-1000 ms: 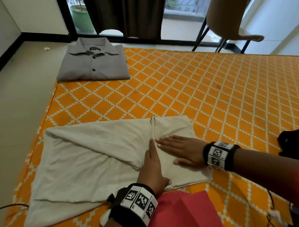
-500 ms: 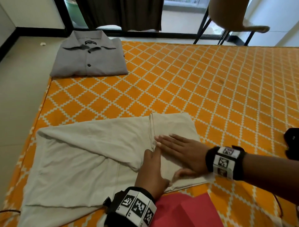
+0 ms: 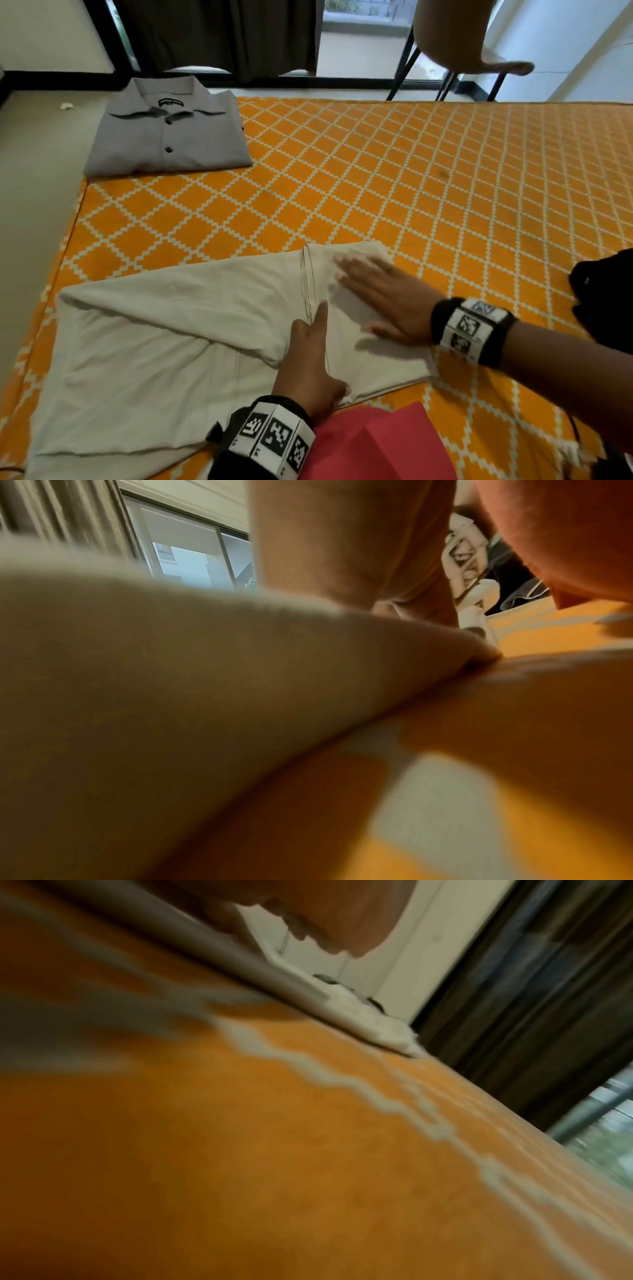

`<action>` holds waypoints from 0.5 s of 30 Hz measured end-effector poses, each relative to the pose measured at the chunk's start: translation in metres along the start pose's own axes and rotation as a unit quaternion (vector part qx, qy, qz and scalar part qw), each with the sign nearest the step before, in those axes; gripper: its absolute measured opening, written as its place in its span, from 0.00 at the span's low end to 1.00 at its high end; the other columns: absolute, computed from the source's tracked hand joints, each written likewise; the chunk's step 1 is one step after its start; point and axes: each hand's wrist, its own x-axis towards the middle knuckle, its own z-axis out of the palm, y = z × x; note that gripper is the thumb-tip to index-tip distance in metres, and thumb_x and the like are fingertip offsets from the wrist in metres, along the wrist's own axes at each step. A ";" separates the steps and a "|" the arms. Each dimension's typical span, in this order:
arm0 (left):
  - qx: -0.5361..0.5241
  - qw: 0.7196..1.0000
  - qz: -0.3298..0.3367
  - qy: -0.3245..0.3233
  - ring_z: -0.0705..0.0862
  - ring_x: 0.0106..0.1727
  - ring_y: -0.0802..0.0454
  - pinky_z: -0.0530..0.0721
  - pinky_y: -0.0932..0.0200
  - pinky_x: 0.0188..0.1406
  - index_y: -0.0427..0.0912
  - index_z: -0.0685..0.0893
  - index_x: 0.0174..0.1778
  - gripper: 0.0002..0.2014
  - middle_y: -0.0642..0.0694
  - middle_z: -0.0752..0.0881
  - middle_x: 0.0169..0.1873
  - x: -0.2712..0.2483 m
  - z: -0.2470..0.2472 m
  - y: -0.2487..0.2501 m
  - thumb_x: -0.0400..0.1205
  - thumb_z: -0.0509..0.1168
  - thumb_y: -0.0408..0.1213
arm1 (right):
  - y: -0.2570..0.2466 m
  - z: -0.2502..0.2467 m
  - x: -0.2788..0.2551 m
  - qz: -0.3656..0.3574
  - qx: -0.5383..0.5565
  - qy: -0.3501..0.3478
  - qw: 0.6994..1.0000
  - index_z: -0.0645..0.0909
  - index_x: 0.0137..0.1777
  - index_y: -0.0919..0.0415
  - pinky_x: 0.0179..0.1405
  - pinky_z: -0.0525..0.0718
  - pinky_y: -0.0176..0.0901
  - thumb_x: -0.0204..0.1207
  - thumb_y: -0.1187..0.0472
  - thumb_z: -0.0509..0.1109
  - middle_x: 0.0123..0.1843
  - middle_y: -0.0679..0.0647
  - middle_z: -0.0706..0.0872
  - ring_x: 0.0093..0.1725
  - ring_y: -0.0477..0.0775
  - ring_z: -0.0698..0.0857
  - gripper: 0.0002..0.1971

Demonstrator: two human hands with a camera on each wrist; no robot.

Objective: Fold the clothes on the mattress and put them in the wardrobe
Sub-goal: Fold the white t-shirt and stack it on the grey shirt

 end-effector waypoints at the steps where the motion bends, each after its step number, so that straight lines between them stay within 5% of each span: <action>1: 0.000 1.000 0.001 0.000 0.74 0.53 0.55 0.75 0.70 0.50 0.58 0.37 0.85 0.63 0.51 0.62 0.59 0.001 0.001 0.000 0.69 0.80 0.36 | -0.016 0.008 -0.006 -0.038 0.009 -0.014 0.999 0.45 0.86 0.64 0.84 0.48 0.59 0.83 0.34 0.43 0.87 0.63 0.45 0.86 0.59 0.46 0.41; 5: 0.010 1.000 -0.011 -0.021 0.74 0.53 0.53 0.80 0.64 0.55 0.58 0.36 0.84 0.64 0.50 0.62 0.62 0.003 -0.003 0.001 0.68 0.81 0.37 | -0.022 0.020 -0.020 -0.062 0.003 -0.080 0.995 0.41 0.86 0.62 0.85 0.49 0.61 0.78 0.30 0.49 0.87 0.60 0.40 0.86 0.58 0.41 0.48; 8: 0.012 0.999 -0.015 -0.045 0.74 0.50 0.54 0.80 0.66 0.48 0.58 0.34 0.84 0.64 0.49 0.61 0.61 0.003 -0.007 0.004 0.67 0.80 0.34 | 0.005 0.015 -0.033 -0.034 0.018 -0.111 0.993 0.38 0.87 0.58 0.85 0.44 0.60 0.76 0.27 0.44 0.87 0.59 0.36 0.86 0.59 0.39 0.48; 15: 0.062 0.996 -0.032 -0.062 0.72 0.55 0.52 0.73 0.69 0.53 0.52 0.29 0.83 0.64 0.47 0.57 0.63 -0.001 -0.008 0.013 0.69 0.77 0.34 | 0.035 0.014 -0.101 0.216 -0.005 -0.161 0.963 0.27 0.83 0.57 0.85 0.48 0.54 0.74 0.23 0.28 0.84 0.55 0.28 0.85 0.54 0.33 0.47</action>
